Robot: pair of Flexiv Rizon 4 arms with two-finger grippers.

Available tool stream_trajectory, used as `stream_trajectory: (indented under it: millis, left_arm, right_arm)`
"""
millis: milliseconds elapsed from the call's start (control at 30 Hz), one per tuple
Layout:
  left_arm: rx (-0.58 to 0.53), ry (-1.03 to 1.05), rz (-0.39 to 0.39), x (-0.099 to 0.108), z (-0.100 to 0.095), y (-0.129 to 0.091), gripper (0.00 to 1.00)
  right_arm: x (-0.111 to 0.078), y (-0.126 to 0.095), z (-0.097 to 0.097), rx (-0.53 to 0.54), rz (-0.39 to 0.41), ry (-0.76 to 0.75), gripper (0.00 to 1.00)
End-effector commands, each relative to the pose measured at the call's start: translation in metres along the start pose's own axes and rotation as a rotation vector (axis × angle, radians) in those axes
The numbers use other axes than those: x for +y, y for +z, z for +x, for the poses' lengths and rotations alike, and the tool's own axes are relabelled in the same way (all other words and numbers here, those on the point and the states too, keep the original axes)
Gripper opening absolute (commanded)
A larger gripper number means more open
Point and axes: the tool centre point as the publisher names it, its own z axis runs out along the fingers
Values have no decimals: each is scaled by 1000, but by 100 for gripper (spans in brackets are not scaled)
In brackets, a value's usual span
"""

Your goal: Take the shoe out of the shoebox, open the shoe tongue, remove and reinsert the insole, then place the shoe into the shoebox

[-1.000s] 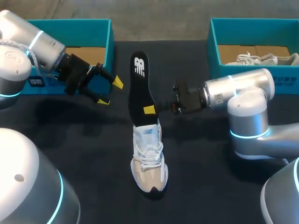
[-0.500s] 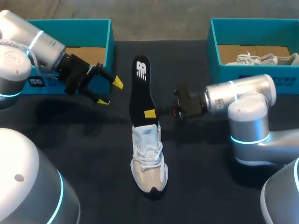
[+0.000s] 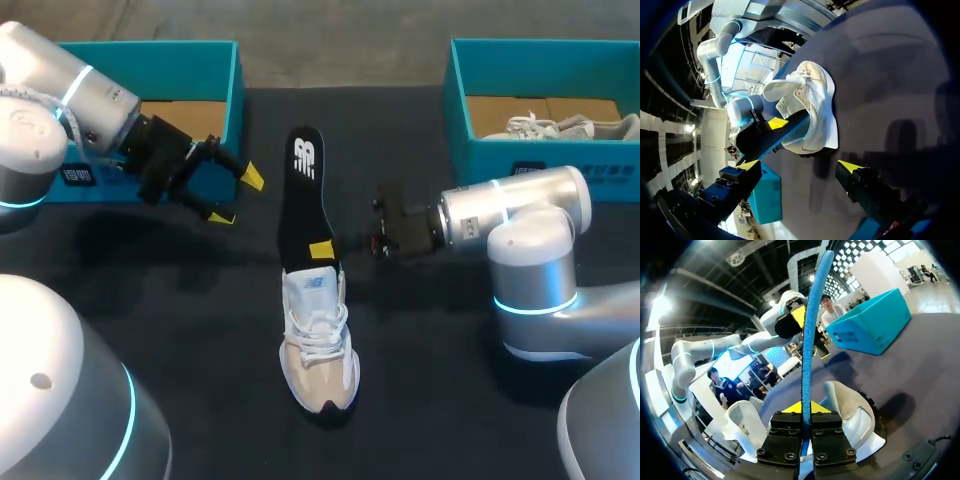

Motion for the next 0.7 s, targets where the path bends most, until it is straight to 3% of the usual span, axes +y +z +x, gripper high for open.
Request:
stream_trajectory:
  millis: [33, 700]
  left_arm:
    - [3, 0, 0, 0, 0, 0, 100]
    - [3, 0, 0, 0, 0, 0, 100]
  right_arm:
    - [-4, 4, -2, -1, 0, 8, 0]
    - [-21, 3, -4, 5, 6, 60, 0]
